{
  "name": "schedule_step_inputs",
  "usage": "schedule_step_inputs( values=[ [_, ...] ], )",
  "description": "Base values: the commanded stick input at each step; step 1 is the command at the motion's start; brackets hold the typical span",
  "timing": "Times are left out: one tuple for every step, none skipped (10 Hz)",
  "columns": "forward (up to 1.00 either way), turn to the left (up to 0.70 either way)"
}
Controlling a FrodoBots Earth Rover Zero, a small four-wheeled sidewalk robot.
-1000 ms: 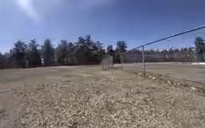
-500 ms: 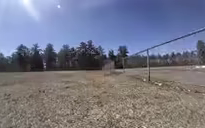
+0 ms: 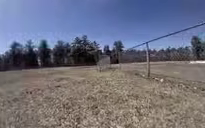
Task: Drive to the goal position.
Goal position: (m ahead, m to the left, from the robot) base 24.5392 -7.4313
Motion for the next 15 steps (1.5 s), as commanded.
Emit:
schedule_step_inputs(
  values=[
    [0.70,-0.31],
    [0.70,-0.10],
    [0.70,-0.01],
    [0.70,0.00],
    [0.70,0.00],
    [0.70,0.00],
    [0.70,0.00],
    [0.70,0.00],
    [0.70,0.00],
    [0.70,-0.35],
    [0.70,-0.11],
    [0.70,0.00],
    [0.70,0.00],
    [0.70,0.00],
    [0.70,0.00]
  ],
)
